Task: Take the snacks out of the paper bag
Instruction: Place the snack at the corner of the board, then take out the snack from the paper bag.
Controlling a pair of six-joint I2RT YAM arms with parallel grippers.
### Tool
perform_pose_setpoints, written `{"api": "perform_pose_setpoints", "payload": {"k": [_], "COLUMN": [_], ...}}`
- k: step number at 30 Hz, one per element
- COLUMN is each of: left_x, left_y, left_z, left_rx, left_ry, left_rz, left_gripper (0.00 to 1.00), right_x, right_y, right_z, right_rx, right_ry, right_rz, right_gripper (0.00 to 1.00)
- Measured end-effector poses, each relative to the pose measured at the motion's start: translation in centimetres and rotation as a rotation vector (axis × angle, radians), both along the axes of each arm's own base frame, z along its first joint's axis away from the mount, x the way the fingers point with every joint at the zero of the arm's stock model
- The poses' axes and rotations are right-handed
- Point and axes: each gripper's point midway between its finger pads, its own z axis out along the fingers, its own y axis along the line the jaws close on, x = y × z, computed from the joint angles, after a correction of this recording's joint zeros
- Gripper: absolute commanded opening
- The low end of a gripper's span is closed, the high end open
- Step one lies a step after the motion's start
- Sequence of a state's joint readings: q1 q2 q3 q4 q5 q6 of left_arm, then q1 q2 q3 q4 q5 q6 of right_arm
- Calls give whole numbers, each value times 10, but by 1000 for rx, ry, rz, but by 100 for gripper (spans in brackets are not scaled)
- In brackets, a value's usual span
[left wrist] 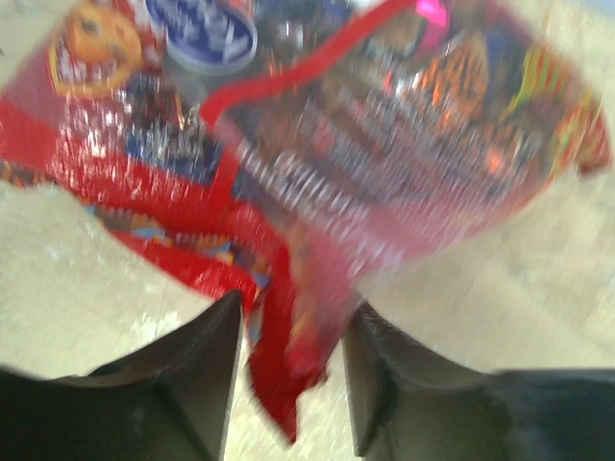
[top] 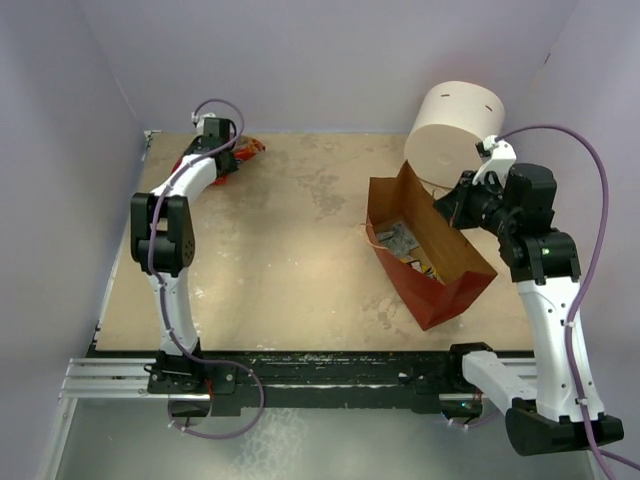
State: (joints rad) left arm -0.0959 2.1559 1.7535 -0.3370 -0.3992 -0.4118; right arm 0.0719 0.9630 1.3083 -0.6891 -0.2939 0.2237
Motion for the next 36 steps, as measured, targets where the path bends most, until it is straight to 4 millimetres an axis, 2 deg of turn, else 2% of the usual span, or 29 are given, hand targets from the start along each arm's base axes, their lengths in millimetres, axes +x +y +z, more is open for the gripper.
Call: {"api": "perform_pose_setpoints", "payload": {"k": [3,6,9,14,16,20,23,31,36], "left_x": [-29,-63,-98,-157,-180,-231,-255,-307,-333], "left_y": [-12,-23,-34,-63,-78,-112,-132,-170,-201], "left_z": [-10,0,30,99,114,122,134,199,216], "left_rx": [-83,-163,-243,-403,-470,-597,-643,-755,-819], "left_ry": [71,106,84,-44,-76,-59,-49,-165,-188], "left_rz": [-13,-25,-58,-186,-254,-397,-483,-705,-859], "left_gripper": [75,87,89,94,100,99,99,99,100], "right_x": [-1,0,4,6,2,-17,-28,-44,-59], "right_y": [6,12,21,45,60,105,129,167,191], "right_z": [3,4,7,2,3,3,1,21,15], "right_rx": [18,43,76,137,151,170,186,313,371], "right_ry": [-8,2,32,89,97,121,144,115,156], "right_rz": [32,55,97,200,253,417,496,645,737], "right_gripper": [0,0,0,0,0,0,0,0,0]}}
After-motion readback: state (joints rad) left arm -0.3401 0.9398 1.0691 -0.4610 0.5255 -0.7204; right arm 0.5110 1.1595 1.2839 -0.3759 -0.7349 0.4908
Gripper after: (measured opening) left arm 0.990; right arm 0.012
